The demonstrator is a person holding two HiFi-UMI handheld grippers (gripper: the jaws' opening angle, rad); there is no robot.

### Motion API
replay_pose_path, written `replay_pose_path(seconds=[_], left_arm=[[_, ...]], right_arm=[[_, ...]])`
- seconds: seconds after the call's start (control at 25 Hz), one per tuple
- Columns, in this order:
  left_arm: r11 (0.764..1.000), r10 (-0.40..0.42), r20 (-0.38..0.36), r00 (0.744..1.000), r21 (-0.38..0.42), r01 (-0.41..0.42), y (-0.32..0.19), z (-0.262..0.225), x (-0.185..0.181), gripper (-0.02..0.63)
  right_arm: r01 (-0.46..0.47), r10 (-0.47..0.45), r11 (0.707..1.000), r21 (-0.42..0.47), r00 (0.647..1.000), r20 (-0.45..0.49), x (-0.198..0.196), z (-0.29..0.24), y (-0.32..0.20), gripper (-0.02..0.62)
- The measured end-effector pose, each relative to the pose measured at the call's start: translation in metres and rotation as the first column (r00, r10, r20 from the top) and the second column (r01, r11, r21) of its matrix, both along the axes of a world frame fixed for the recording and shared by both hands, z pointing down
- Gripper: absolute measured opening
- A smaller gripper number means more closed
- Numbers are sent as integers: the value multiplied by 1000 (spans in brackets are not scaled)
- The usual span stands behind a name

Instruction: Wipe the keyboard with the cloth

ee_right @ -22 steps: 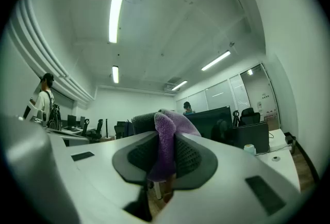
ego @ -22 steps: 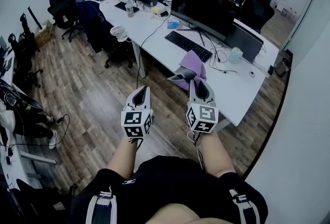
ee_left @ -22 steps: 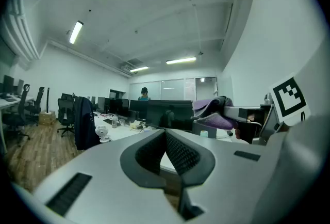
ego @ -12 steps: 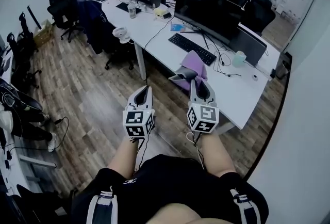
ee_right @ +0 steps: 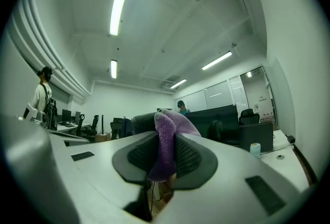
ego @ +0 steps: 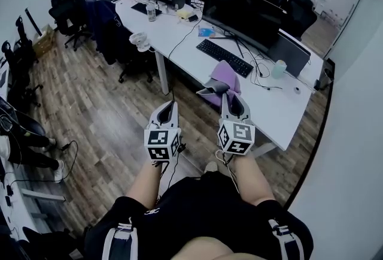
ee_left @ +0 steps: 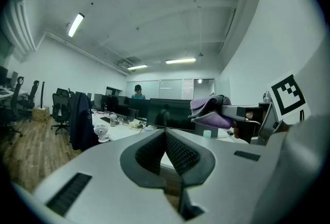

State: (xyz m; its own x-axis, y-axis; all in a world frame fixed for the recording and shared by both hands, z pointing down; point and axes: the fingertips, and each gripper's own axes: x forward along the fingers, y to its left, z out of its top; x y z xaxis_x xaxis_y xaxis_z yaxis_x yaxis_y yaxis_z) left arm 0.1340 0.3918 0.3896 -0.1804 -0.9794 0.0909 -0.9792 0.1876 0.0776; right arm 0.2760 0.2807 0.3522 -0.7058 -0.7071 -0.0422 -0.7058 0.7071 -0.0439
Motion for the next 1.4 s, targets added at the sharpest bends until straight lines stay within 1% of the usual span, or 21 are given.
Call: replay_pose_path(seconds=[0.24,0.48,0.72,0.92,1.12,1.4], left_arm=[[1000,-18,4,1000,-5,18,-11,10,-31,11],[999,-25,21,999,-22,26,-63,14,-62,11],[999,-41,39,998,-26,42,-149,6,-99,11],[999,-44,43,998,-25,45,-234,-6,-118,11],[998,-41,59,997,-43,43,-318,-6,-127,11],[997,-29,81,996,-64,34,-408,-9,-126,11]], right_arm=[[10,-10,1000,-1,1000,14,-30,9,-15,89],[19,-19,1000,-17,999,29,-65,16,-70,89],[35,-34,999,-19,999,39,-104,12,-157,89],[42,-41,999,-23,998,38,-123,1,-242,89],[46,-44,998,-41,998,38,-134,6,-323,89],[49,-47,997,-66,998,45,-135,12,-409,89]])
